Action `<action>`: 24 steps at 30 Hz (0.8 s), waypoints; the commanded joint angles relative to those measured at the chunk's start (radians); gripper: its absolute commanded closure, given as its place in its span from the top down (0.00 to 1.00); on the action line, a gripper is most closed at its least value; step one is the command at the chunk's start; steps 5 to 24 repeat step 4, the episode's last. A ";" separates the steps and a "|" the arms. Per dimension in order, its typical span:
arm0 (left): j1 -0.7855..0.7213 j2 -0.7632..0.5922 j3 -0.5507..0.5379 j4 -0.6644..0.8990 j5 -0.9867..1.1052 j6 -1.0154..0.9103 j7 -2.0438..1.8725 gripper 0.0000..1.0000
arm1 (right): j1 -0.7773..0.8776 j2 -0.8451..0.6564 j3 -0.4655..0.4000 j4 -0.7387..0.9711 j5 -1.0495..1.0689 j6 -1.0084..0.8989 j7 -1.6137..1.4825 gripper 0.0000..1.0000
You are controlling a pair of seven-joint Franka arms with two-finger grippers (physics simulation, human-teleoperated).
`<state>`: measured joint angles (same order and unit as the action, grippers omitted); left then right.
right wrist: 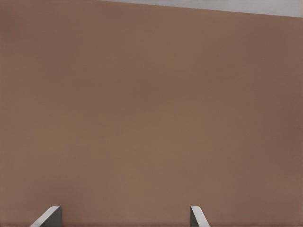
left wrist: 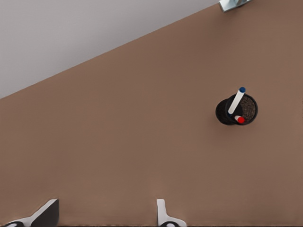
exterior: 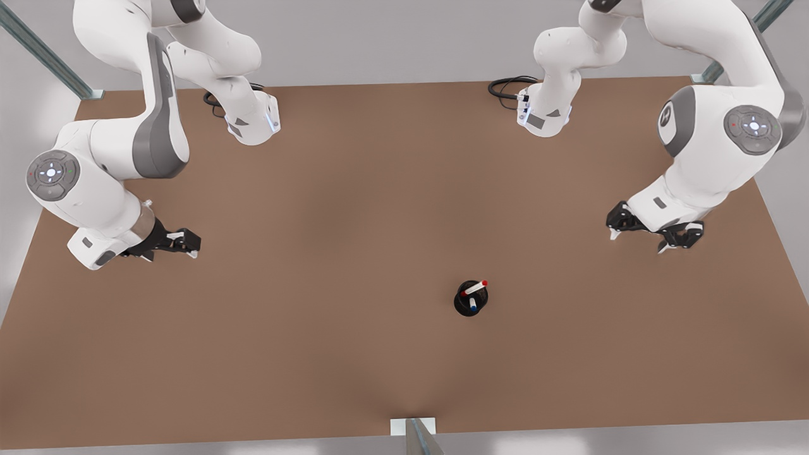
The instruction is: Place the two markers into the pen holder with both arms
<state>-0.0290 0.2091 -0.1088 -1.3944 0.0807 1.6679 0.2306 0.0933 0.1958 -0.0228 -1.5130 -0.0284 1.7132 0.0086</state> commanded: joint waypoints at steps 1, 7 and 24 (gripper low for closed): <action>-0.011 -0.001 0.006 0.014 -0.007 -0.192 -0.422 1.00 | 0.000 -0.001 0.000 0.000 0.001 0.000 -0.021 1.00; -0.011 0.007 0.003 0.023 -0.006 -0.186 -0.432 1.00 | -0.001 0.001 0.000 0.000 0.001 0.000 -0.029 1.00; -0.011 0.007 0.003 0.023 -0.006 -0.186 -0.432 1.00 | -0.001 0.001 0.000 0.000 0.001 0.000 -0.029 1.00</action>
